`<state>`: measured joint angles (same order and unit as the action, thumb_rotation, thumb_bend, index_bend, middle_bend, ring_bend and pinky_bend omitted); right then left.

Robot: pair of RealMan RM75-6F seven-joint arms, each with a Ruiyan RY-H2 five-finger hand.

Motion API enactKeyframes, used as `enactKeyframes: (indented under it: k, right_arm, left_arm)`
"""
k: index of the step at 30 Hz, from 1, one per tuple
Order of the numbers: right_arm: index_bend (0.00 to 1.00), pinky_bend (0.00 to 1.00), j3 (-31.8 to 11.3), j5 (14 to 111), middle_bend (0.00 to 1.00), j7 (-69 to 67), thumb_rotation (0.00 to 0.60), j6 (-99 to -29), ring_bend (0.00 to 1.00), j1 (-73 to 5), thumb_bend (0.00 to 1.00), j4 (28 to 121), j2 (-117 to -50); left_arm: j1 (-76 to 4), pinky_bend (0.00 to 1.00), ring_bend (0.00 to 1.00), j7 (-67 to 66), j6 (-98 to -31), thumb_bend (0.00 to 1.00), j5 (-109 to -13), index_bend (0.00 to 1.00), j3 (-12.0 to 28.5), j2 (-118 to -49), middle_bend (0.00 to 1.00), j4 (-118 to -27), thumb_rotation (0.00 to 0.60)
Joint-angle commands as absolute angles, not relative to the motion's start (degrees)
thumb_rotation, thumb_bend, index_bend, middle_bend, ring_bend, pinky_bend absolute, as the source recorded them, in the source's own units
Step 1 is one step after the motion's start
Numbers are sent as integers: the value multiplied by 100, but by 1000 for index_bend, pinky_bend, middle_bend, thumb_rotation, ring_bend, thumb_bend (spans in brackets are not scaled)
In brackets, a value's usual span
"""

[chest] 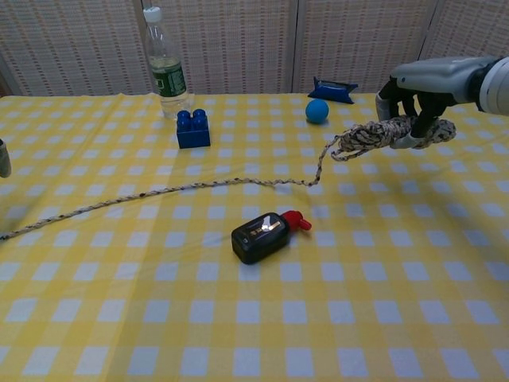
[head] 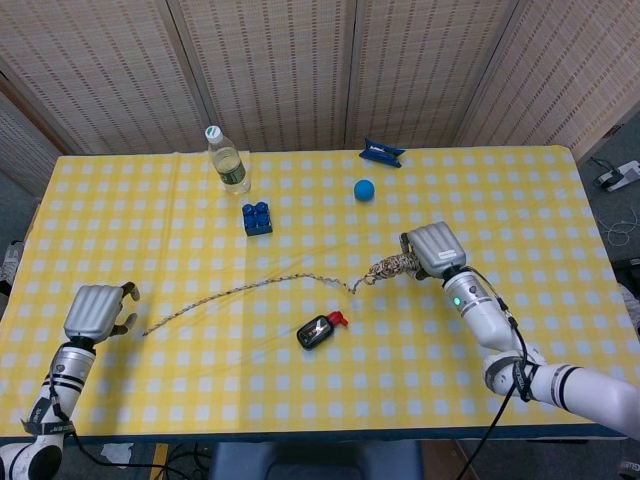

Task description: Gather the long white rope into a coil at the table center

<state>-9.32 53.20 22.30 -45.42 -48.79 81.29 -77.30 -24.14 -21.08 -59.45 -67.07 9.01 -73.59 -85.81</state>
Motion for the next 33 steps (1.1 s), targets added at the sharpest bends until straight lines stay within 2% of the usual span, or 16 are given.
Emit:
enactKeyframes:
  k: [1, 14, 24, 33]
  right_arm:
    - [704, 588, -917, 5297, 639, 2250, 600, -4540, 552, -4892, 453, 8121, -7737]
    - [705, 588, -831, 5227, 639, 2257, 600, -4507, 552, -4912, 453, 8058, -7789]
    - [705, 588, -778, 5237, 639, 2210, 600, -4500, 552, -4891, 454, 8039, -7790]
    - [705, 588, -755, 5257, 639, 2141, 600, -4498, 554, -4861, 453, 8001, -7777]
  left_arm:
    - [-2521, 1000, 981, -2272, -5846, 343, -6525, 560, 854, -7505, 993, -8575, 600]
    - [-2832, 1000, 987, -2711, -5616, 343, -5965, 564, 748, -7803, 999, -8782, 600]
    - [-3066, 1000, 987, -3064, -5590, 343, -5375, 543, 760, -8082, 999, -8608, 600]
    - [-3211, 1000, 991, -3162, -5547, 343, -5015, 562, 731, -8171, 1000, -8573, 600]
